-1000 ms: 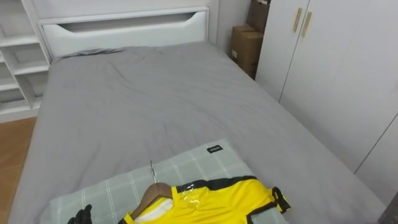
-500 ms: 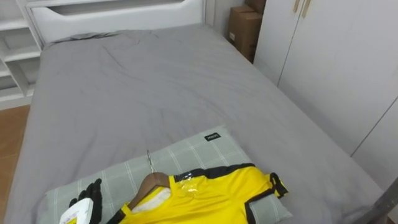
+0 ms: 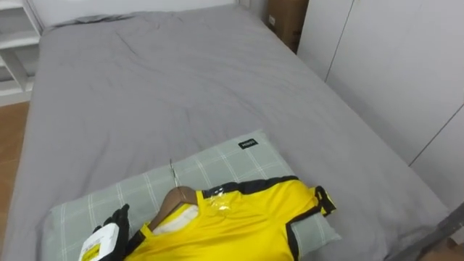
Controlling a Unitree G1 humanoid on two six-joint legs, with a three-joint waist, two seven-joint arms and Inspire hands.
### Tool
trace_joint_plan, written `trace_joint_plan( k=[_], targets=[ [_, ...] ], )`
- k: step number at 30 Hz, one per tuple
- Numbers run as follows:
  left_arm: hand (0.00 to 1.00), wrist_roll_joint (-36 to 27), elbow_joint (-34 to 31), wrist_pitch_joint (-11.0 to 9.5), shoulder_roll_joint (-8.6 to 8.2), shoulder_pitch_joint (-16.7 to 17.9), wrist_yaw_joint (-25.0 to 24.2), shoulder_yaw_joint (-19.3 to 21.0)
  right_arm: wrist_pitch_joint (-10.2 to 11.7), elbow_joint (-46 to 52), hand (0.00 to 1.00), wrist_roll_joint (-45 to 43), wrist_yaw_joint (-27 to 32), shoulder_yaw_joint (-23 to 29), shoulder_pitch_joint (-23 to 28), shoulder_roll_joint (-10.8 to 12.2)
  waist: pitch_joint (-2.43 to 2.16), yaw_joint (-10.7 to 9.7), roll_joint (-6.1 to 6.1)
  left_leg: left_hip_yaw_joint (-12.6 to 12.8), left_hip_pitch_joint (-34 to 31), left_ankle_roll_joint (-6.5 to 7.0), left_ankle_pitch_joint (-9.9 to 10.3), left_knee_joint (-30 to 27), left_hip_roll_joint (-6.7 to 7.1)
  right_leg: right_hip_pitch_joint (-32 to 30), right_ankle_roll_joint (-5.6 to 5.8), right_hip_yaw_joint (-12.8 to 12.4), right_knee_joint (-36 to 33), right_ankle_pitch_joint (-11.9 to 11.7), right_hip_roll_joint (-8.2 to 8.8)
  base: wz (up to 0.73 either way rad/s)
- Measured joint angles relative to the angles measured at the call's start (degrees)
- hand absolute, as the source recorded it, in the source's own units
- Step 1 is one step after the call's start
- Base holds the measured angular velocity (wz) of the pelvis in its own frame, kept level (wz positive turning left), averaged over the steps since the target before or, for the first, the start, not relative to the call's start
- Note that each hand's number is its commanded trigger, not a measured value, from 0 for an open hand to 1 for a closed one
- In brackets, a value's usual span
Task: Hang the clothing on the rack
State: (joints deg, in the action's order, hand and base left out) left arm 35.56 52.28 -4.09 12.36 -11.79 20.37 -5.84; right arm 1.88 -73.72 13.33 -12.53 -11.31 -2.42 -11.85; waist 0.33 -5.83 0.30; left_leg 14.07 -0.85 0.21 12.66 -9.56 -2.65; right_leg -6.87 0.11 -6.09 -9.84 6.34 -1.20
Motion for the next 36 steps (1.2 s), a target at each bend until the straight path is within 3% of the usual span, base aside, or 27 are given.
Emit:
trace_joint_plan(
  k=[2,5,12,17,20,23,29,36],
  targets=[
    [0.00,0.0,2.9,0.0,0.03,-2.2,-0.9,-0.3,0.0,0.0,0.00,0.0,-0.1,-0.9,-0.5,-0.1,0.03,-0.1,0.00,0.0,-0.1,0.02,0.0,0.0,0.00,-0.1,0.01,0.0,0.0,0.0,0.01,0.00],
    [0.00,-0.1,3.8,0.0,0.18,-2.9,-1.1,-2.2,0.0,0.0,0.00,0.0,-0.1,-2.7,-1.0,-0.4,0.07,-0.2,-0.05,0.1,-0.3,0.05,0.0,0.0,0.00,-0.3,0.01,0.0,0.0,0.0,0.00,0.00],
    [0.00,-1.2,5.9,-0.2,0.75,-5.1,-1.1,-2.3,0.3,-0.4,0.00,0.7,0.3,-4.5,-2.6,-0.4,0.40,-0.2,-0.59,0.1,-4.5,0.34,-0.3,-1.2,0.02,-4.4,0.05,0.0,-1.0,-0.5,0.11,0.00],
    [0.00,-2.4,8.0,-0.2,1.62,-8.7,-1.3,-2.2,0.6,-0.2,0.00,0.9,0.9,-5.1,-3.3,-0.3,1.09,-0.2,-1.61,-0.1,-6.8,0.50,-0.5,-1.9,0.03,-6.4,0.11,0.0,-0.9,-1.1,0.15,0.00],
    [0.00,-4.0,10.5,-0.3,1.70,-11.4,-1.4,-2.3,0.6,0.0,0.00,0.9,0.9,-5.6,-3.8,-0.3,1.15,-0.2,-1.90,-0.1,-7.8,0.51,-0.5,-2.1,0.02,-7.3,0.17,-0.1,-0.9,-1.4,0.16,0.00],
    [0.00,-5.7,11.9,-0.3,2.05,-12.1,-2.1,-2.3,0.6,0.1,0.00,1.2,0.9,-6.6,-4.1,-0.3,1.15,-0.2,-2.11,0.1,-8.5,0.51,-0.5,-2.2,0.02,-8.2,0.16,-0.2,-1.0,-1.4,0.15,-0.04],
    [0.00,-8.8,12.7,-0.4,2.42,-13.9,-2.2,-2.3,0.6,0.0,0.00,1.7,1.8,-8.5,-5.8,0.0,1.61,-0.3,-3.30,-0.2,-11.9,0.68,-0.9,-2.9,-0.12,-11.0,0.01,0.2,-1.0,-2.1,0.18,0.00],
    [0.00,-9.0,14.6,-1.3,2.74,-16.0,-2.0,-2.4,0.6,0.0,0.00,2.2,2.7,-9.5,-6.6,0.0,1.77,-0.5,-3.67,-0.3,-14.0,0.68,-0.9,-3.9,-0.24,-12.5,-0.02,0.7,-1.0,-2.5,0.23,0.03]
  ],
)
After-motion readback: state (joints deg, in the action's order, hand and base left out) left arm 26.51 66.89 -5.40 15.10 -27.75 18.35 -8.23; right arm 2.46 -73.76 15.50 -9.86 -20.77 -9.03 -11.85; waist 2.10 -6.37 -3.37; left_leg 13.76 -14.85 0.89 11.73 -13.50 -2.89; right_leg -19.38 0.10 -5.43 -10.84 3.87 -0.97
